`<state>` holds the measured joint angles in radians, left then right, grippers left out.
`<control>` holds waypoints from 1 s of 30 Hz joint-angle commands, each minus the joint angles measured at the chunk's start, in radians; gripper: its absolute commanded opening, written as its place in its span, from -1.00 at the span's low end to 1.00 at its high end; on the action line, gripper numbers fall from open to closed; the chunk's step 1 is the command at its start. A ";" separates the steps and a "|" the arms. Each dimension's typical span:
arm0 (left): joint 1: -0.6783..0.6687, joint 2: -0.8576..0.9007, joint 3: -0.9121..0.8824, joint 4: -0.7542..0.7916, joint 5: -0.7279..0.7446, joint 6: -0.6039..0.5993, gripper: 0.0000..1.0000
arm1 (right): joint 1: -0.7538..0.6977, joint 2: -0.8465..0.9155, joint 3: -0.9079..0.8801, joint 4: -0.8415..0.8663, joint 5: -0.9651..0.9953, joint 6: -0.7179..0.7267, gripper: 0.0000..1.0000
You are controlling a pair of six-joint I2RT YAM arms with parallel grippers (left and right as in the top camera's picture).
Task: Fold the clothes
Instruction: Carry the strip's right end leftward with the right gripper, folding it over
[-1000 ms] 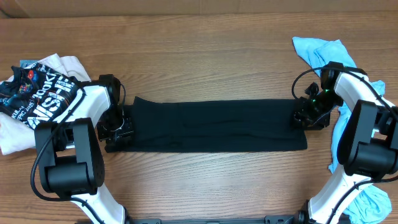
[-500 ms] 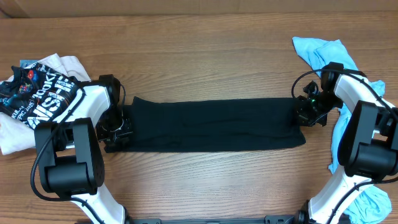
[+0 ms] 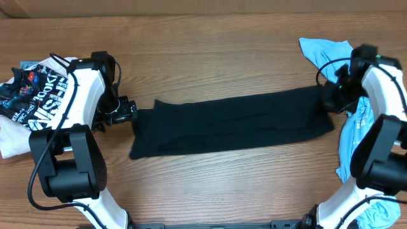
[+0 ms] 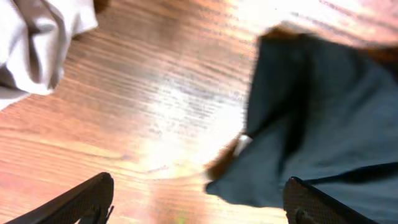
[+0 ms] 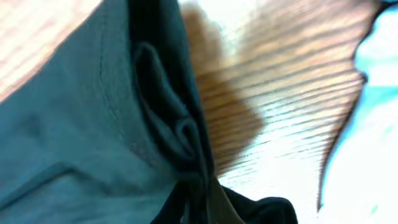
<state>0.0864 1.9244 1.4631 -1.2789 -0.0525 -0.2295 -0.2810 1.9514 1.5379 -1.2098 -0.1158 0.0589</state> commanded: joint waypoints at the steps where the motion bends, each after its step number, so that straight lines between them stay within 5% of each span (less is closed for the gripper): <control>1: 0.005 -0.021 0.013 -0.011 0.051 0.016 0.75 | 0.109 -0.038 0.048 -0.021 0.037 -0.007 -0.92; 13: 0.005 -0.021 0.013 -0.008 0.073 0.016 0.72 | 0.585 -0.012 0.045 0.001 0.037 0.024 -0.92; 30: 0.005 -0.021 0.013 -0.012 0.072 0.016 0.72 | 0.723 0.060 0.039 0.079 -0.040 0.031 -0.86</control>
<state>0.0864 1.9244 1.4631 -1.2873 0.0078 -0.2295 0.4351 2.0087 1.5681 -1.1374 -0.1070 0.0826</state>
